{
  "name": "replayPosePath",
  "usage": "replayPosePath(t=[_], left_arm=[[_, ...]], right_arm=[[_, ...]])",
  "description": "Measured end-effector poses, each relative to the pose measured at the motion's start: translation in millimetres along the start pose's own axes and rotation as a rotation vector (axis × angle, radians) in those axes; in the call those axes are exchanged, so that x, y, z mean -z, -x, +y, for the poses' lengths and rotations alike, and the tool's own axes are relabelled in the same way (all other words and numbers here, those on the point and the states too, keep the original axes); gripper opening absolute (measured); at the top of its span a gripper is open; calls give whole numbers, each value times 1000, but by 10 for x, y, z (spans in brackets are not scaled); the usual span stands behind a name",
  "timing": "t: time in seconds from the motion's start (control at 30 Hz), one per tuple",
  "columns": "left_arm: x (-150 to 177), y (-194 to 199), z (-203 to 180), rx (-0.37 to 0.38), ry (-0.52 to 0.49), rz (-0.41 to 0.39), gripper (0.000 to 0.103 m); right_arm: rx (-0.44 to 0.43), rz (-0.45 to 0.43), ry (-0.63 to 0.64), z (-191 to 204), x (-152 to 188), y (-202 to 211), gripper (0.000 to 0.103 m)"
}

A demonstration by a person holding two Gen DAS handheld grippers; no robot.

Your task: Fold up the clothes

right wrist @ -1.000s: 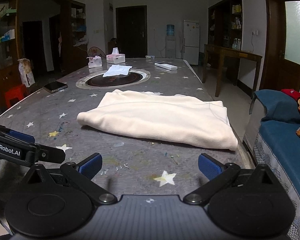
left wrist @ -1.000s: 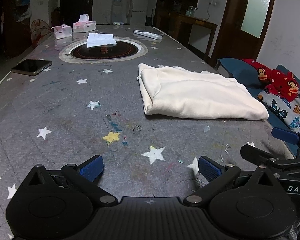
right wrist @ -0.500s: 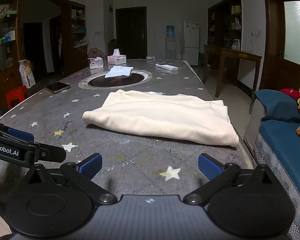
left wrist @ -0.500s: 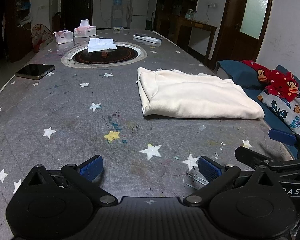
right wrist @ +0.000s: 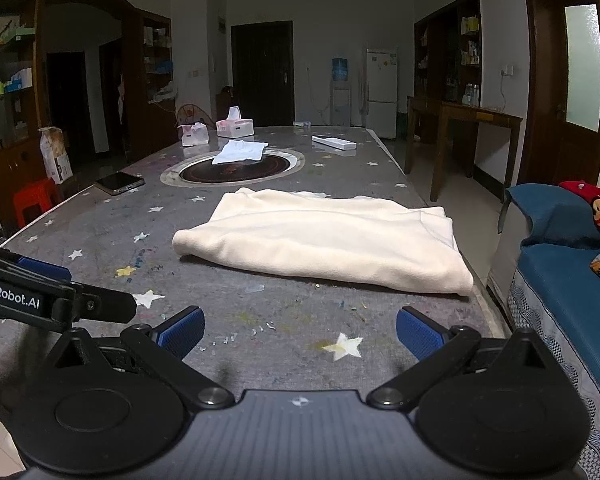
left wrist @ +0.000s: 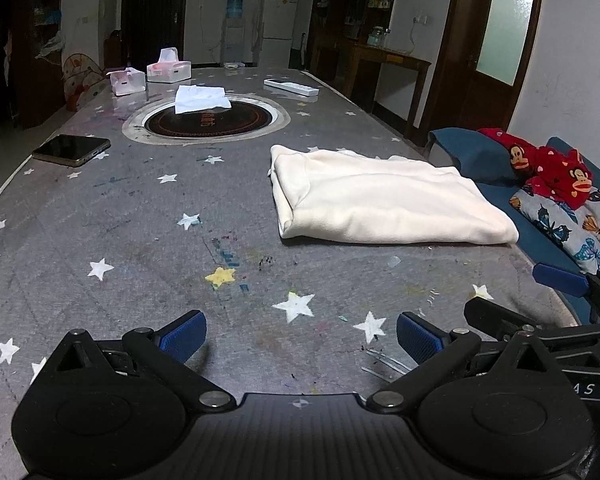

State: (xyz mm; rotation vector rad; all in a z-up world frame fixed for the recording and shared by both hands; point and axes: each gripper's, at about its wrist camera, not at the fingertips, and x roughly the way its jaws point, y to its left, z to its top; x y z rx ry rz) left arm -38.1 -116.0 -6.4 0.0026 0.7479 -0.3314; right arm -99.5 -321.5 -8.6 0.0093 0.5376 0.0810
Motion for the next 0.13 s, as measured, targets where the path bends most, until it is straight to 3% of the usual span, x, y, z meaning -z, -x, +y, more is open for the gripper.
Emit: replayPosePath(t=[0.13], left_arm=[[3,14,-13,2,-2,0,103]], right_arm=[[0,-3,-3,1,3,18,103]])
